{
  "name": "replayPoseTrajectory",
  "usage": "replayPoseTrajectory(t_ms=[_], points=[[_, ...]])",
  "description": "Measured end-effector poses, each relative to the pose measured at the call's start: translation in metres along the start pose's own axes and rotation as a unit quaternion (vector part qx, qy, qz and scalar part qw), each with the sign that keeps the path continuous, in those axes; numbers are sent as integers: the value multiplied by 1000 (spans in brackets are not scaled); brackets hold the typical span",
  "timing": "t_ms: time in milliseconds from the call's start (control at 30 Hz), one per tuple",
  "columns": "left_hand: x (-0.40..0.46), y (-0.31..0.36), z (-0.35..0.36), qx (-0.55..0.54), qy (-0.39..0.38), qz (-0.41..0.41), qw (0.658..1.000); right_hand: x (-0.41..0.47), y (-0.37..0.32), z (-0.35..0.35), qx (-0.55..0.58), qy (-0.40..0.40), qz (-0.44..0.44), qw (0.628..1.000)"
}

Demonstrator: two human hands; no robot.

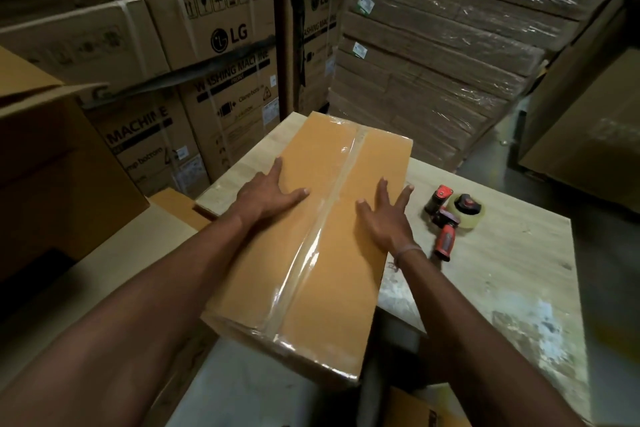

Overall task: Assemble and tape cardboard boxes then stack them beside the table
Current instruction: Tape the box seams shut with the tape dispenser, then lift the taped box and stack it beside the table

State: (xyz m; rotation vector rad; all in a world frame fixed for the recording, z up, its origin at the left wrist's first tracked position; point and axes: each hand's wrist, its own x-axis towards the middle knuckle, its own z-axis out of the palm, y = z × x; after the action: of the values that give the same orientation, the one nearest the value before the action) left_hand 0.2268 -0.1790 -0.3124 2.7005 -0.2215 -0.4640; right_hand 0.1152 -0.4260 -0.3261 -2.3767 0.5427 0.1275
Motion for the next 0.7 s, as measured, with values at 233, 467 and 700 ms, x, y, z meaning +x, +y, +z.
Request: replayPoseTrajectory(t_ms=[233,467,700], points=[[-3,8,5,-98,-26,24,995,22,5,-34,-12,-43,1,999],[-15,14,5,-169,20,15,985,5,-5,-18,-8,69,68,995],[-55,44,7,-182,79,40,979,-26,26,-34,52,107,44,992]])
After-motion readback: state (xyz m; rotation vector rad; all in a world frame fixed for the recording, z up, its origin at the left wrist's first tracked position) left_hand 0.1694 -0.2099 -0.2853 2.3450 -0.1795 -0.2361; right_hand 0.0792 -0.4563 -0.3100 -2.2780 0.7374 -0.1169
